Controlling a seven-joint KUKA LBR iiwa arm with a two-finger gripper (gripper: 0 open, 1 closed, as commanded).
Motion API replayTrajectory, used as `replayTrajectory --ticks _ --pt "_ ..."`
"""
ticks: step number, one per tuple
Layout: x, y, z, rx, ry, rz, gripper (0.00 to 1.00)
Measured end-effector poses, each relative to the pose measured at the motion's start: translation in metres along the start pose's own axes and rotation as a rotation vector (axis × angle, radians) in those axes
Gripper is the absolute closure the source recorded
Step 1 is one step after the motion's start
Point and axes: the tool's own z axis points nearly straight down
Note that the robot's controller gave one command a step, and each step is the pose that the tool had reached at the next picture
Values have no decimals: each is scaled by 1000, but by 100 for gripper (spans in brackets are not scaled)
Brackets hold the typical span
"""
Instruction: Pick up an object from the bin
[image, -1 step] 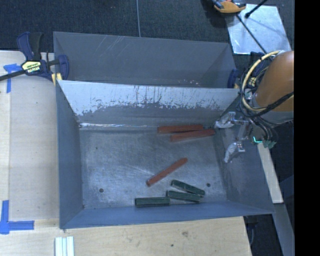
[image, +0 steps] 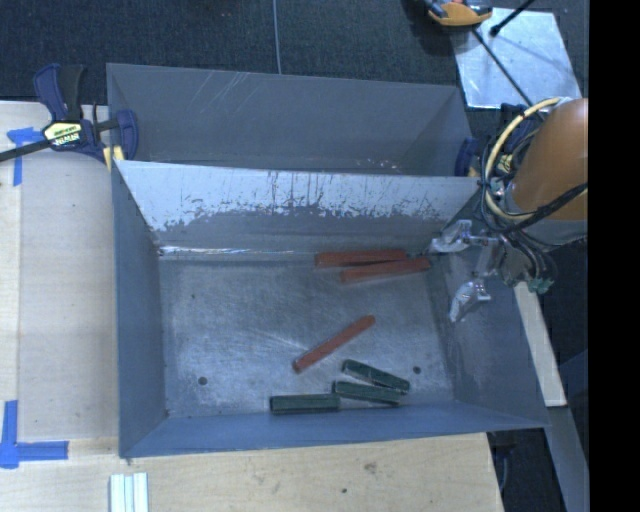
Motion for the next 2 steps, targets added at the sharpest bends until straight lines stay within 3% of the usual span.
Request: replayTrajectory --ticks 1,2 --pt "9 50 61 1 -6 30 0" --pt "-5 59 72 10 -19 -70 0"
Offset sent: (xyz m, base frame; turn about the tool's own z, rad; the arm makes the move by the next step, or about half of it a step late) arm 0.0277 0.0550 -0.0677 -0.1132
